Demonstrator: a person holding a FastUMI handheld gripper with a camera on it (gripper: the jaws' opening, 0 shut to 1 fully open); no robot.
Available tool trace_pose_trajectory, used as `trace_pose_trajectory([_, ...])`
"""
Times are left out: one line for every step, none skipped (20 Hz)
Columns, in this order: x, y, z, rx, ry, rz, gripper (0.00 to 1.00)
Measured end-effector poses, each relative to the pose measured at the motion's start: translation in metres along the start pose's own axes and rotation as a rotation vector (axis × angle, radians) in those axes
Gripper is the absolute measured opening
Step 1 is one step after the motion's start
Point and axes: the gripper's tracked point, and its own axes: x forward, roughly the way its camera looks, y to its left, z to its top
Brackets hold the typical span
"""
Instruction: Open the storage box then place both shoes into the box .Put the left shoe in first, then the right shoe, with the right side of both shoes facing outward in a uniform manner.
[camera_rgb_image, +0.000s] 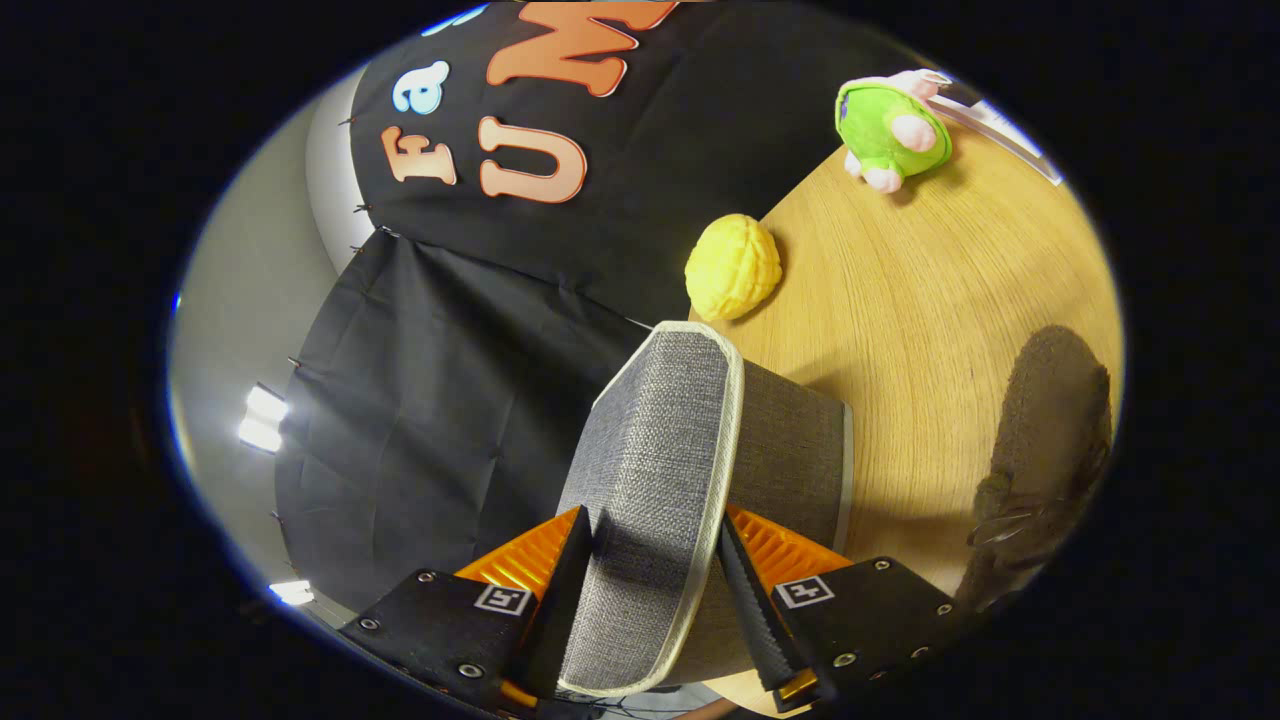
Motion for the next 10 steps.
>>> trace_pose_trajectory([-0.003,0.001,0.005,-0.032,-0.014,-0.009,0.72])
trace_pose_trajectory([-0.007,0.004,0.01,-0.049,-0.023,-0.009,0.72])
trace_pose_trajectory([-0.01,0.009,0.014,-0.049,-0.024,-0.001,0.72])
trace_pose_trajectory([-0.014,0.013,0.017,-0.037,-0.022,0.013,0.72])
trace_pose_trajectory([-0.017,0.018,0.02,-0.027,-0.024,0.026,0.72])
trace_pose_trajectory([-0.02,0.02,0.02,-0.02,-0.021,0.031,0.72])
trace_pose_trajectory([-0.022,0.017,0.015,-0.013,-0.005,0.026,0.72])
trace_pose_trajectory([-0.023,0.016,0.013,-0.008,0.001,0.019,0.71])
trace_pose_trajectory([-0.02,0.014,0.013,-0.012,0.006,0.008,0.6])
trace_pose_trajectory([-0.019,0.012,0.014,-0.015,0.008,-0.003,0.56])
